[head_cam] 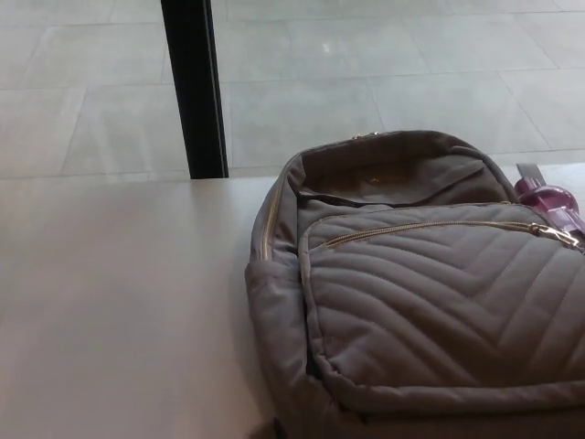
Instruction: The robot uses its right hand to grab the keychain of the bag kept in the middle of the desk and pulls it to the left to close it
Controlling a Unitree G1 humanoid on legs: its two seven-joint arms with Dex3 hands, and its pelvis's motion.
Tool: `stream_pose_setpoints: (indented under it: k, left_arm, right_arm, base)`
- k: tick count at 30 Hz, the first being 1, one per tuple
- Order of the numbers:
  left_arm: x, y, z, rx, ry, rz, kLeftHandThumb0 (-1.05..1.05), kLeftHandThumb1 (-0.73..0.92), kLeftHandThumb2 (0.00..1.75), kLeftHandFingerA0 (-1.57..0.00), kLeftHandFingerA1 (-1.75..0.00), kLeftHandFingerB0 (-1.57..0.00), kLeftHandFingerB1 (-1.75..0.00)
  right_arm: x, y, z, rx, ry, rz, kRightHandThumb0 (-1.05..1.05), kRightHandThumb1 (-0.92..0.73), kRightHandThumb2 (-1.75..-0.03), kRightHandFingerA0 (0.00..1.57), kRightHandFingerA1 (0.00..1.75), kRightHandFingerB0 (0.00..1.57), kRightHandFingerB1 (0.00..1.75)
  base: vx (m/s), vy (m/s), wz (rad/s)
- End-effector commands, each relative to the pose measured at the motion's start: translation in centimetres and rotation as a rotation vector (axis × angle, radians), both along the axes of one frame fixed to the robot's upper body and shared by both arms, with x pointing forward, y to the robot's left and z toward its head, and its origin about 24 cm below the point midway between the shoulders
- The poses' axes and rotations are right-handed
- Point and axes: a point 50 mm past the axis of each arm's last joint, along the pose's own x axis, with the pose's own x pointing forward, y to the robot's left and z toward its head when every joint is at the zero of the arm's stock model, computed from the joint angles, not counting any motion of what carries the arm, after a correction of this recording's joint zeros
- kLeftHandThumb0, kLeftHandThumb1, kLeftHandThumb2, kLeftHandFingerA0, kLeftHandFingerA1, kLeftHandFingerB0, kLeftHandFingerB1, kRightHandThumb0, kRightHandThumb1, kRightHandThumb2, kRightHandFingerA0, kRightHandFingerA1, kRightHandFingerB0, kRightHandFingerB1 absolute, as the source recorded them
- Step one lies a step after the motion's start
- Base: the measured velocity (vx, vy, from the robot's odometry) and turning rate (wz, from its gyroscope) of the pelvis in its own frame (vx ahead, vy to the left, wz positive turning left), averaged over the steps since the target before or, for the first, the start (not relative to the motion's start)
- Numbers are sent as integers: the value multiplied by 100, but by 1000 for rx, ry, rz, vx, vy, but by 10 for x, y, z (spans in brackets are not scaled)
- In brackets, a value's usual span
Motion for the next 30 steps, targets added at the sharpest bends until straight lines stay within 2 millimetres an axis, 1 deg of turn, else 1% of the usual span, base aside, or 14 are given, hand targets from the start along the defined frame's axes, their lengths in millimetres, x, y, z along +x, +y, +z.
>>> stream_pose_setpoints:
  k: [1, 3, 12, 13, 14, 16, 17, 18, 22, 23, 24, 27, 28, 30]
  left_arm:
    - [-1, 10, 7, -37, -45, 40, -64, 35, 130, -68, -107, -41, -91]
    - [-2, 9, 7, -42, -37, 42, -64, 38, 129, -67, -106, -42, -91]
    - [-3, 8, 6, -48, -30, 18, -70, 38, 126, -75, -105, -40, -87]
    - [-3, 8, 6, -47, -29, 13, -67, 41, 125, -73, -103, -40, -85]
    - [-3, 8, 6, -48, -33, 12, -66, 39, 126, -70, -104, -38, -86]
    - [-2, 8, 7, -50, -47, 15, -71, 37, 126, -74, -105, -44, -90]
    - [2, 8, 7, -48, -64, 20, -74, 37, 126, -77, -108, -46, -92]
    - [7, 9, 7, -49, -85, 26, -75, 38, 125, -79, -109, -47, -92]
    - [28, 10, 12, -88, -230, 33, -90, 37, 122, -78, -114, -46, -98]
    - [37, 13, 17, -72, -274, -2, -88, 37, 125, -111, -135, -36, -93]
    - [47, 16, 21, -61, -320, -4, -100, 46, 110, -68, -138, -45, -125]
    - [61, 21, 30, -35, -391, -32, -105, 50, 124, -72, -121, -41, -104]
    - [63, 24, 33, -32, -416, -14, -105, 65, 98, -57, -147, -21, -140]
    - [75, 31, 42, -12, -522, 69, -105, 69, 94, -62, -154, -39, -137]
  right_arm:
    - [2, -13, 15, -32, -110, -11, -82, -44, -92, 79, 84, 30, 66]
    - [1, -14, 16, -26, -114, -13, -83, -59, -58, 83, 86, 29, 67]
    - [9, -30, 33, -1, -297, -185, -79, -61, -59, 52, 90, 19, 68]
    - [13, -33, 37, -3, -337, -205, -86, -50, -93, 52, 83, 19, 67]
    - [21, -38, 44, 1, -421, -247, -82, -64, -59, 52, 85, 12, 67]
    - [37, -43, 56, 23, -566, -291, -81, -63, -59, 53, 88, 8, 71]
    - [48, -46, 65, 26, -642, -299, -91, -54, -94, 56, 82, 8, 64]
    - [56, -47, 74, 12, -667, -283, -89, -64, -60, 51, 86, 6, 75]
    - [74, -48, 92, -8, -695, -182, -90, -64, -60, 44, 88, 11, 69]
    - [76, -48, 91, -8, -690, -170, -86, -63, -59, 34, 88, 14, 69]
    - [77, -46, 90, -3, -687, -155, -88, -62, -59, 34, 88, 14, 70]
    - [72, -43, 91, -9, -641, -99, -87, -63, -59, 38, 88, 11, 71]
    - [70, -41, 90, -3, -607, -82, -87, -64, -60, 44, 83, 21, 67]
    - [64, -35, 83, 46, -483, 13, -78, -63, -59, 44, 76, 33, 55]
  base:
    - [0, 0, 0]
    - [0, 0, 0]
    - [0, 0, 0]
    - [0, 0, 0]
    - [0, 0, 0]
    - [0, 0, 0]
    - [0, 0, 0]
    - [0, 0, 0]
    - [0, 0, 0]
    - [0, 0, 0]
    - [0, 0, 0]
    - [-1, -2, 2]
    - [0, 0, 0]
    - [0, 0, 0]
